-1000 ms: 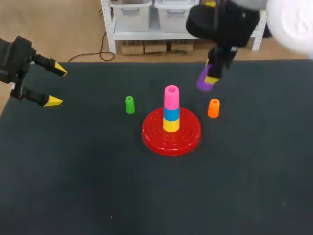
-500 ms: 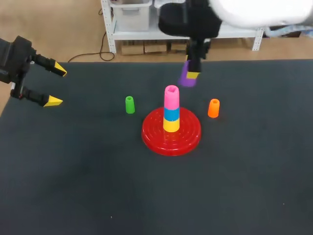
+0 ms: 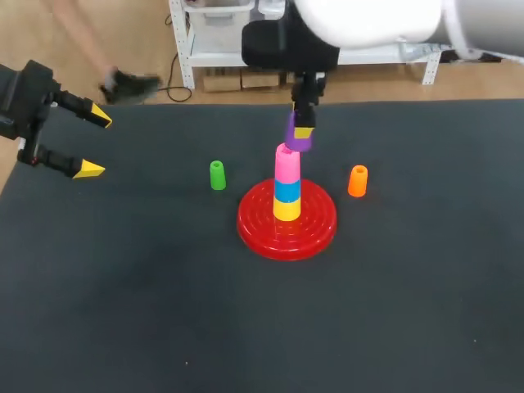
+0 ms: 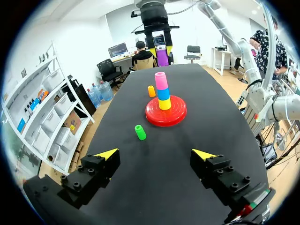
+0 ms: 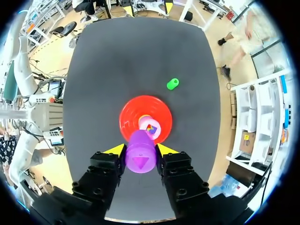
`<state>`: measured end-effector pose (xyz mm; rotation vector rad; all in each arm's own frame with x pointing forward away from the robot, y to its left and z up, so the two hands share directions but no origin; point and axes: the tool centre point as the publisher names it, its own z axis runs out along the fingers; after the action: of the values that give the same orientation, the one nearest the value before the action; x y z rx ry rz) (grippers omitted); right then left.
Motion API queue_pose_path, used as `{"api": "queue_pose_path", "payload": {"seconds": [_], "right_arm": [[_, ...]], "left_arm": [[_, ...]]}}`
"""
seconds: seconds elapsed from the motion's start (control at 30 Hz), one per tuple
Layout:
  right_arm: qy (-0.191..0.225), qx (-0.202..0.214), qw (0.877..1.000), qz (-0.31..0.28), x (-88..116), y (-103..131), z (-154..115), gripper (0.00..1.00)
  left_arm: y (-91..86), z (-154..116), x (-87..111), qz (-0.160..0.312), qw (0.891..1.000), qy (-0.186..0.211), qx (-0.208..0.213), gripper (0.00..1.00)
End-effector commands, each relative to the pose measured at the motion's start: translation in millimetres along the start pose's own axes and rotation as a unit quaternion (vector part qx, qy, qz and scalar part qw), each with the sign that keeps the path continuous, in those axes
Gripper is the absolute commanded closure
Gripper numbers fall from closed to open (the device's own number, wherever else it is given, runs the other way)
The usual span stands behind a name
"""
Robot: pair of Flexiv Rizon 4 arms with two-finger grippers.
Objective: Pick up and stack the cylinders on the red base in this order: pink,purple,orange,green
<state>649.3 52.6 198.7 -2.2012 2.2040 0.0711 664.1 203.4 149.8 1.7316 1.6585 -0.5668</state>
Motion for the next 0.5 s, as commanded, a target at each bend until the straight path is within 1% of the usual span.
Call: {"api": "queue_pose_path", "payload": {"seconds": [0.03, 0.4, 0.5], "right_arm": [[0.004, -0.003, 1.000, 0.000, -5.1, -6.6, 4.4, 1.00], [0.006, -0.010, 1.000, 0.004, -6.9, -14.9, 14.7, 1.00], [0.012, -0.002, 1.000, 0.007, -8.1, -18.0, 16.4, 1.00]], "left_arm": [[0.8, 0.5, 0.7, 0.001, 1.000, 0.000, 0.000, 0.00], [0.8, 0.5, 0.7, 0.001, 1.000, 0.000, 0.000, 0.00], [0.8, 0.5, 0.7, 0.001, 1.000, 0.000, 0.000, 0.00]]}}
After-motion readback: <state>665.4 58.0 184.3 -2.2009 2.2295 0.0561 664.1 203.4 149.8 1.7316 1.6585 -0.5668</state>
